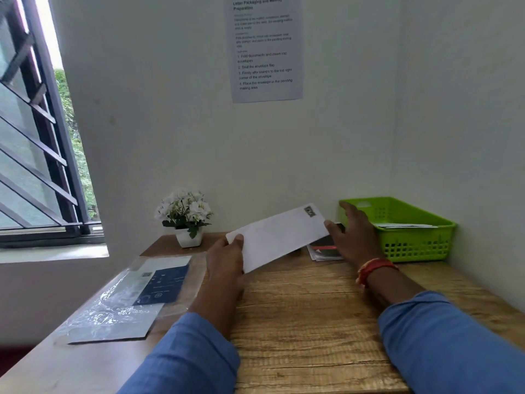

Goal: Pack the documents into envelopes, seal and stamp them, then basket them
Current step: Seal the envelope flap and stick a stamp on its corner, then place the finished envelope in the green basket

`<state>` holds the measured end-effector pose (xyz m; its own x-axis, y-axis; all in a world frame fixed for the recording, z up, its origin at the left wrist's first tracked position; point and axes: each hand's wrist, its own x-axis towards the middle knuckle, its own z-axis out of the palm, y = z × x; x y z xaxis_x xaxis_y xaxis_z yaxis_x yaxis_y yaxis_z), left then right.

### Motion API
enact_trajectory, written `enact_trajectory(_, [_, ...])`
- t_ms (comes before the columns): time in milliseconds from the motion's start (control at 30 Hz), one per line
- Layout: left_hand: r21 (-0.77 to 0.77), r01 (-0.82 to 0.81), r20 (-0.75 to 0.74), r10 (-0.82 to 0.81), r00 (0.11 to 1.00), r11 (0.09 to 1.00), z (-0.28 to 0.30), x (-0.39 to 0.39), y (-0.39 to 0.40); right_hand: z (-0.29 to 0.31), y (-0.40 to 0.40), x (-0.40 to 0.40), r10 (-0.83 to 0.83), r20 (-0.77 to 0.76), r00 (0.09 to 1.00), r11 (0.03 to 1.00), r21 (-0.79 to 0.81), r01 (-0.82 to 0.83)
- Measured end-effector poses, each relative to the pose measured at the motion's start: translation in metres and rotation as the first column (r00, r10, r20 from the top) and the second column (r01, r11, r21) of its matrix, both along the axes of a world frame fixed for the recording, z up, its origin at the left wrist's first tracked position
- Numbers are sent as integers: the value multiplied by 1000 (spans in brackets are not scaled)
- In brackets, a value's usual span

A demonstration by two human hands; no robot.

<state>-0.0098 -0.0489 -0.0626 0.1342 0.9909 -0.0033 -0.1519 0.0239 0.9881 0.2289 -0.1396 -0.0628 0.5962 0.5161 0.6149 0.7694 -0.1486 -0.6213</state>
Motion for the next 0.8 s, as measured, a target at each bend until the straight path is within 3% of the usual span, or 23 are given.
enact_trajectory(67, [-100, 80, 138, -66, 988, 992, -1, 4, -4, 2, -2, -21, 85, 293, 952, 995, -76, -65])
enact_trajectory(167, [-127, 166, 258, -129, 958, 978, -1, 13, -15, -3, 0, -70, 390, 329, 860, 889, -377, -259])
enact_trajectory(233, [-122, 186, 267, -148, 952, 975, -2, 15, -18, -14, 3, -99, 441, 350, 826, 835, -498, -235])
enact_trajectory(400, [-138, 266, 336, -207, 919, 954, -3, 8, -21, -17, 0, -97, 317, 598, 736, 878, -478, 11])
enact_trajectory(600, [-221, 442, 392, -336, 857, 869, 1, 0, -32, -11, -16, -84, 415, 724, 551, 905, -393, -165])
enact_trajectory(700, [-232, 420, 369, -319, 873, 877, -2, 2, -32, -4, -31, -81, 414, 703, 578, 897, -422, -129])
enact_trajectory(800, [-224, 340, 340, -254, 905, 913, -1, 12, -42, 5, -53, -98, 408, 567, 715, 826, -563, -24])
